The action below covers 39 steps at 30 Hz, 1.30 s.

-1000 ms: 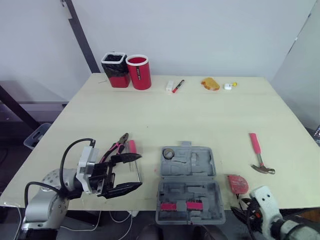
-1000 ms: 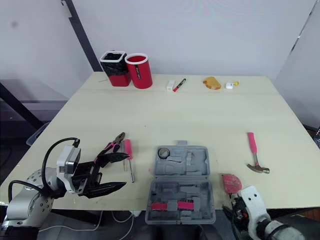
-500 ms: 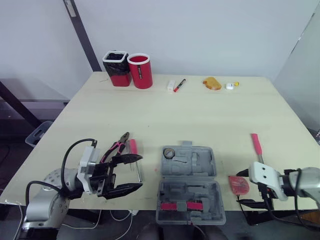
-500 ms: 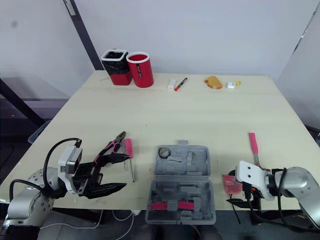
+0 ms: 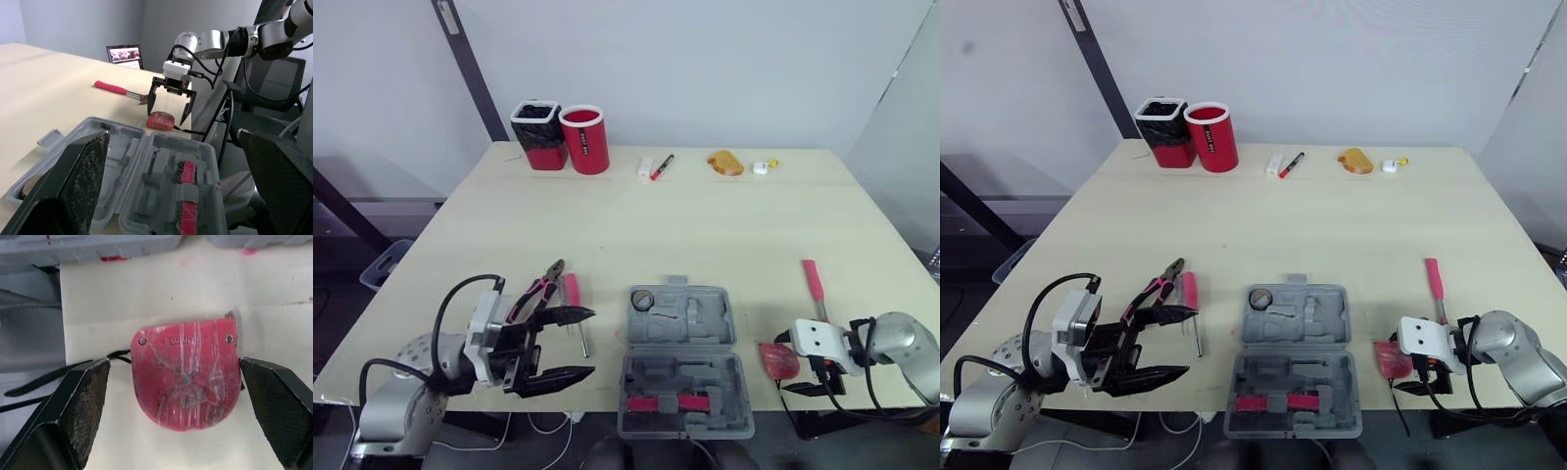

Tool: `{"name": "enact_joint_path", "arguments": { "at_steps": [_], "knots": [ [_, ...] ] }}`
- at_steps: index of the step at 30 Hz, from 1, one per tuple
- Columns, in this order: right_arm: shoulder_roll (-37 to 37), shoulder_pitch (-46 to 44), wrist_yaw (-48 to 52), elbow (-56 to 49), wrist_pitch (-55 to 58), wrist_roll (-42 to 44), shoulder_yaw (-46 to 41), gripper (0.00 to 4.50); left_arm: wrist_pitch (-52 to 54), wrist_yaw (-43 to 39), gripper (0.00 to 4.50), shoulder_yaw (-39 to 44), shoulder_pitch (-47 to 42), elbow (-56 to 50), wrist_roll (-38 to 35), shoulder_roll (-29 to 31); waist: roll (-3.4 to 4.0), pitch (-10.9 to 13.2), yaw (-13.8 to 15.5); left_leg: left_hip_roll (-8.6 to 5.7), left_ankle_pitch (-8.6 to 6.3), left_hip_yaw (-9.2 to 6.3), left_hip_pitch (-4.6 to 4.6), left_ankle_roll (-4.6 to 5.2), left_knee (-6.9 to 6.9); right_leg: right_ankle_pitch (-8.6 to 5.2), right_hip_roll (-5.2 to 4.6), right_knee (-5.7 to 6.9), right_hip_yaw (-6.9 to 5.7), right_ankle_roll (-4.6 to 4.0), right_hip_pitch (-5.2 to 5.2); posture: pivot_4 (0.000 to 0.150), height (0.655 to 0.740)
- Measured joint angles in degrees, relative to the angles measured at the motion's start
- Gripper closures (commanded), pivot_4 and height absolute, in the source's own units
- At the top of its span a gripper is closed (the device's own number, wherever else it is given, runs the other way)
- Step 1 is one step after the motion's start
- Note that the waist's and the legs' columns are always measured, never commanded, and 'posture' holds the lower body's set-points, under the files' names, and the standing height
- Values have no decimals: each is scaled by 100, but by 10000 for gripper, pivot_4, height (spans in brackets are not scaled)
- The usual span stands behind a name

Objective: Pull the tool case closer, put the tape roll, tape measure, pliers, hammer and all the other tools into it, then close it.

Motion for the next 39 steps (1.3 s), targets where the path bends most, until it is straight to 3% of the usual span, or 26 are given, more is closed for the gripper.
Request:
{"name": "enact_joint_path", "arguments": {
  "at_steps": [13, 14, 17, 24, 27, 31, 35, 39],
  "knots": [
    [230, -270, 99, 401, -416, -327, 118, 740, -5, -3, 0, 3, 15, 5, 8, 20, 1, 0, -4, 0, 0, 2, 2, 0, 1, 0, 0, 5, 2, -1, 0, 1500, 7400],
    [240, -298, 106, 434, -426, -340, 119, 6101, -6, -3, 0, 3, 26, 6, 8, 21, 1, 0, -5, 0, 0, 3, 2, 0, 2, 0, 0, 4, 2, -1, 0, 1500, 7400],
    [286, -373, 111, 468, -526, -376, 123, 16564, -15, -2, 0, 4, 44, 5, 7, 21, 1, 0, -8, 0, 0, 3, 3, 0, 2, 0, 1, 6, 3, -1, 0, 1500, 7400],
    [278, -399, 236, 299, -438, -428, 127, 16912, -68, 8, 0, 7, 126, 5, 7, 20, 5, 3, -7, 0, 0, 4, 3, 0, 3, 1, 1, 9, 4, -1, -1, 1500, 7400],
    [135, -642, 484, -587, 307, -270, 124, 16912, -79, 72, 0, 37, 153, 8, 5, 11, 28, 17, -39, 5, 0, 8, 7, 0, 6, 1, 1, 17, 11, 0, -3, 1500, 7400],
    [14, -2088, 866, -2085, 2494, -145, 368, 16912, -87, 250, 0, 143, 225, 12, -42, -74, 37, 22, -43, 11, 0, -2, 15, -1, 7, 1, 6, 27, 8, -2, -6, 1500, 7400],
    [256, -3530, 1346, -2355, 3961, -515, 1306, 16912, -147, 295, 0, 228, 344, 21, -43, -125, 35, 22, -7, 9, 0, -12, 6, -1, 5, 0, -9, 23, 2, -7, -18, 1500, 7400],
    [798, -4171, 1349, -2043, 4505, -843, 2145, 16912, -203, 364, 0, 226, 353, 14, -40, -215, 35, 21, -6, 2, 0, -14, -3, -1, 8, 1, -18, 21, 2, -6, -17, 1500, 7400]
  ]
}}
